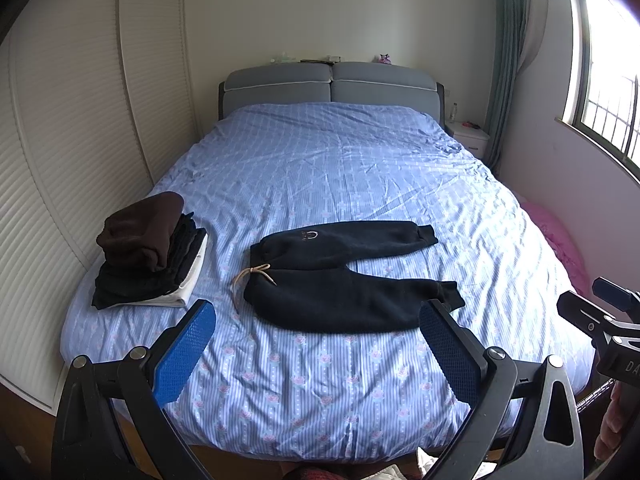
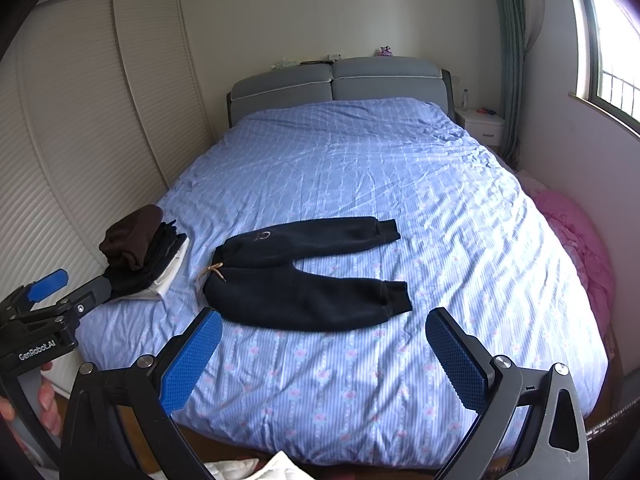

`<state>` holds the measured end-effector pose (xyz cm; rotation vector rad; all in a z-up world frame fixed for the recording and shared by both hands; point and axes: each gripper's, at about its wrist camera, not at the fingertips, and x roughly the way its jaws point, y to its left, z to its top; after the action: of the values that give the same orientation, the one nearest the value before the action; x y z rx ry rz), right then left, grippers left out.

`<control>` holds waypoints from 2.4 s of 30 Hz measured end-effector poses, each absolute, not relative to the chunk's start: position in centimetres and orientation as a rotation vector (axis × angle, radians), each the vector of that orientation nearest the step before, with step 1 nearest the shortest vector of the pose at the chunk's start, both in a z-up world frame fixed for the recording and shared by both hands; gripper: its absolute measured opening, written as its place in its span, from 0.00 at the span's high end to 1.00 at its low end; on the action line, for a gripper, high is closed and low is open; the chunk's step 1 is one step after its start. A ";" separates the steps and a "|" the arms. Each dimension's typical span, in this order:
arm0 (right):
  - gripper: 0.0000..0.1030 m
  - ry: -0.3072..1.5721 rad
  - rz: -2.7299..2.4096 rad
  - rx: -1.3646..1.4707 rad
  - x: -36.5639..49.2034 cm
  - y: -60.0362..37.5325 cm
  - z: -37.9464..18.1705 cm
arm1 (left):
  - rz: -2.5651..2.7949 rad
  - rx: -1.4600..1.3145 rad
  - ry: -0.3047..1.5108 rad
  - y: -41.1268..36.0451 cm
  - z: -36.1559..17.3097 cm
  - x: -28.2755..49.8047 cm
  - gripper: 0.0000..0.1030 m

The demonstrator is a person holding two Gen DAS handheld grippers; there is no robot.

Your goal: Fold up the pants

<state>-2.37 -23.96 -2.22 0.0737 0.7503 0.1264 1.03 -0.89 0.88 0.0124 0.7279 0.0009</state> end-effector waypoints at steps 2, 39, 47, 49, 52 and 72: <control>0.00 0.751 0.128 0.075 -2.3 -23.9 -2.3 | 0.002 0.013 0.727 -0.9 0.9 1.0 0.00; 0.00 1.032 -0.014 0.149 8.9 -19.7 -12.7 | 0.005 0.015 0.973 8.3 -9.9 13.4 0.00; 0.01 1.142 -0.146 0.261 13.7 -19.4 -18.8 | -0.069 -0.132 1.187 10.9 -17.2 21.1 0.00; 0.03 1.189 -0.165 0.276 14.8 -20.0 -20.8 | -0.055 -0.154 1.233 11.1 -19.2 22.6 0.00; 0.08 1.260 -0.166 0.302 16.6 -21.1 -23.9 | -0.025 -0.187 1.293 10.7 -22.5 24.2 0.00; 0.24 1.604 -0.139 0.498 24.9 -26.8 -39.8 | 0.134 -0.509 1.597 8.2 -37.2 29.1 0.14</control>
<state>24.88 -26.76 -39.80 0.4981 1.6039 -0.1386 29.14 8.21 -37.19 -0.5093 1.5965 0.1339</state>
